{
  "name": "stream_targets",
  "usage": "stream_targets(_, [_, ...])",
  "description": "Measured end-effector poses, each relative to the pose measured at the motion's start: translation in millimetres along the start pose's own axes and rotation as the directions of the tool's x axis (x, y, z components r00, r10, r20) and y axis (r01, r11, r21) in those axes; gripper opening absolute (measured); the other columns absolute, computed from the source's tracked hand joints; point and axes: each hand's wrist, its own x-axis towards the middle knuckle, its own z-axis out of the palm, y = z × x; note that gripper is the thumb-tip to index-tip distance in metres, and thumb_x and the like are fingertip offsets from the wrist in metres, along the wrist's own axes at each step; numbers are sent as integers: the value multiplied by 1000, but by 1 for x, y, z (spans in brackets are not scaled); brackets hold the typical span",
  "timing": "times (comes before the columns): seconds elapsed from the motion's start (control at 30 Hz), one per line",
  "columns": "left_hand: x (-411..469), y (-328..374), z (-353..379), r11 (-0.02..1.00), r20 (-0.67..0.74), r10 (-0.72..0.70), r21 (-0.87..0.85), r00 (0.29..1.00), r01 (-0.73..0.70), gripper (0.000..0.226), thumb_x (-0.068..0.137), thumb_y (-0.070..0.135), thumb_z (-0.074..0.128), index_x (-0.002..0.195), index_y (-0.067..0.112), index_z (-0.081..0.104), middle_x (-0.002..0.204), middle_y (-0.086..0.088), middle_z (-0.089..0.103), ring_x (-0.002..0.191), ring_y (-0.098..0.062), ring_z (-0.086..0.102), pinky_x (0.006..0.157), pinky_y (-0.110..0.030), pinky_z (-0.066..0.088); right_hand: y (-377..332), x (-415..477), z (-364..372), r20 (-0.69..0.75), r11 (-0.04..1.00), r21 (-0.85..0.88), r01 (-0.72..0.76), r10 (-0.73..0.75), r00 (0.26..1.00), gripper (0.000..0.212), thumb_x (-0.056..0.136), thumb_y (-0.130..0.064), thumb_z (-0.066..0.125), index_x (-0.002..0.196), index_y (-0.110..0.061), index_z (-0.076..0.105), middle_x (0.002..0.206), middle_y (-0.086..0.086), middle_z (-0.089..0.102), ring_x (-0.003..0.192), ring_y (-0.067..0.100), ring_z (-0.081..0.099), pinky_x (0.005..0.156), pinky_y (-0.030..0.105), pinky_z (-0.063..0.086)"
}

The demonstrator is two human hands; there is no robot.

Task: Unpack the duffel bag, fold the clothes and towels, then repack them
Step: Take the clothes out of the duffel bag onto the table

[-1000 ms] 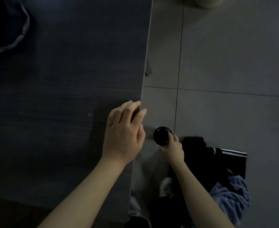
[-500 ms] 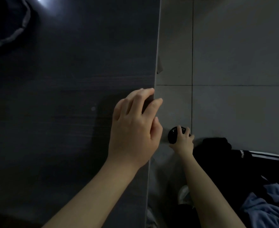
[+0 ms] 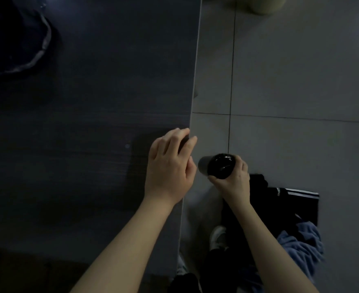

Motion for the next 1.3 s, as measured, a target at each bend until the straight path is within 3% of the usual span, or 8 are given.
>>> stream_targets(0.4, [0, -2, -3, 982, 51, -159, -92, 986, 163, 48, 92, 29, 38, 135, 10, 46, 139, -8, 46, 133, -21, 37, 115, -43, 22, -81, -16, -123, -79, 981, 142, 131, -121, 990, 97, 57, -36, 82, 138, -18, 32, 135, 5, 42, 123, 24, 43, 99, 43, 41])
stream_targets(0.73, [4, -16, -22, 981, 241, -77, -155, 967, 117, 51, 87, 33, 42, 134, 17, 49, 137, 0, 47, 128, -18, 45, 111, -41, 29, -225, -12, -187, -144, 935, 35, 354, -346, 927, 94, 54, -32, 86, 132, -19, 35, 129, 2, 45, 116, 23, 46, 90, 36, 43])
stream_targets(0.83, [15, -47, -34, 991, 250, 69, -126, 966, -38, 54, 81, 36, 58, 132, 20, 53, 136, 3, 50, 125, -18, 51, 106, -39, 36, -273, -4, -177, -112, 913, 17, 408, -404, 908, 91, 56, -25, 86, 132, -17, 37, 130, 3, 45, 117, 23, 46, 90, 32, 39])
stream_targets(0.9, [31, -78, -50, 993, 270, -56, -82, 961, 81, 69, 72, 38, 73, 135, 22, 50, 142, 2, 47, 130, -21, 46, 105, -45, 36, -302, 1, -162, -64, 901, 14, 434, -432, 899, 91, 56, -25, 86, 133, -17, 37, 131, 3, 44, 118, 24, 44, 92, 34, 40])
stream_targets(0.97, [49, -116, -68, 955, 290, -280, -12, 915, 296, 83, 71, 43, 74, 144, 24, 38, 153, 1, 31, 140, -24, 31, 108, -52, 29, -327, 7, -144, -15, 892, 18, 451, -451, 892, 91, 57, -26, 86, 133, -18, 36, 132, 2, 43, 120, 24, 44, 94, 35, 40])
stream_targets(1.07, [68, -178, -91, 858, 455, -492, 110, 742, 502, 98, 79, 56, 63, 152, 29, 4, 159, 5, -9, 147, -25, -3, 112, -59, 16, -362, 17, -114, 66, 880, 6, 475, -475, 878, 92, 59, -31, 84, 136, -21, 33, 136, -1, 40, 123, 23, 40, 94, 33, 38])
stream_targets(1.17, [70, -213, -98, 798, 578, -544, 133, 609, 587, 107, 76, 57, 68, 151, 32, -3, 158, 7, -18, 146, -28, -9, 109, -64, 19, -394, 30, -85, 135, 867, -11, 498, -492, 860, 92, 63, -34, 82, 137, -25, 29, 138, -3, 37, 124, 24, 38, 93, 35, 38])
stream_targets(1.3, [69, -215, -96, 778, 608, -539, 96, 582, 620, 108, 75, 50, 73, 151, 34, -3, 157, 8, -18, 146, -28, -11, 110, -64, 22, -436, 51, -54, 206, 839, -67, 540, -518, 830, 93, 65, -37, 81, 140, -25, 26, 142, -3, 34, 126, 26, 34, 94, 38, 37])
